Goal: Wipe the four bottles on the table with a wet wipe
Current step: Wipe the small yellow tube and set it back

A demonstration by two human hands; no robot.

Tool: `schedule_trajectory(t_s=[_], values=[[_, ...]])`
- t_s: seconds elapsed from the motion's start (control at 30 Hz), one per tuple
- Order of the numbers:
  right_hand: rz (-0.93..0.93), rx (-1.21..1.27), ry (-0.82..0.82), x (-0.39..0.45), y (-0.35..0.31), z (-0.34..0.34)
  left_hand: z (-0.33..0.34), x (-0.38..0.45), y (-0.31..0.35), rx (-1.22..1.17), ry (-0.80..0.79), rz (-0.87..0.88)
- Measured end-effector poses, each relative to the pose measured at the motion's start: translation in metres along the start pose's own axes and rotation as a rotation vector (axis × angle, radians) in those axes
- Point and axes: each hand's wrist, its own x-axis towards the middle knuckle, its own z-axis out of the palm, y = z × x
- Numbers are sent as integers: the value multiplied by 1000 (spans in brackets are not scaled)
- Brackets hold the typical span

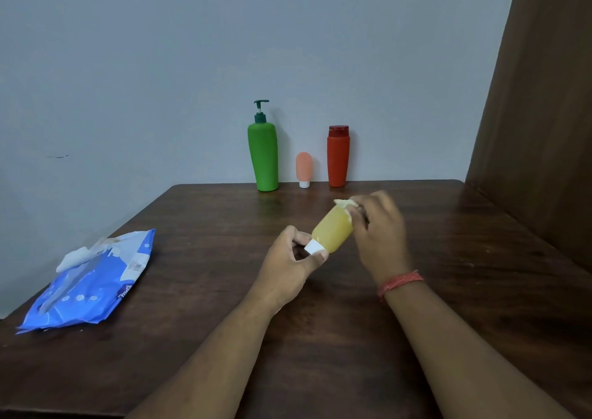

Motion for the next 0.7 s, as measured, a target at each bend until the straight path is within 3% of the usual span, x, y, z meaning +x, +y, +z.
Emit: schedule_trajectory(t_s=[0.07,0.3,0.37,0.5,0.63,0.7], values=[[49,-52,-24,-1,5,-3,0,1,-1,-14,-11,-2],[-211,47,-390,-17,-14,11,-8,2,1,-364,123,-39],[-196,56,-352,-17,-14,14,-9,2,1,-412,98,-49],[0,90,-103,-10,-5,8,-4,-1,3,-365,15,-40],[-17,117,-262,-15,-6,6,-6,0,5,-377,37,-42],[9,130,-261,-14,-6,7,-8,-1,5,-314,34,-31]])
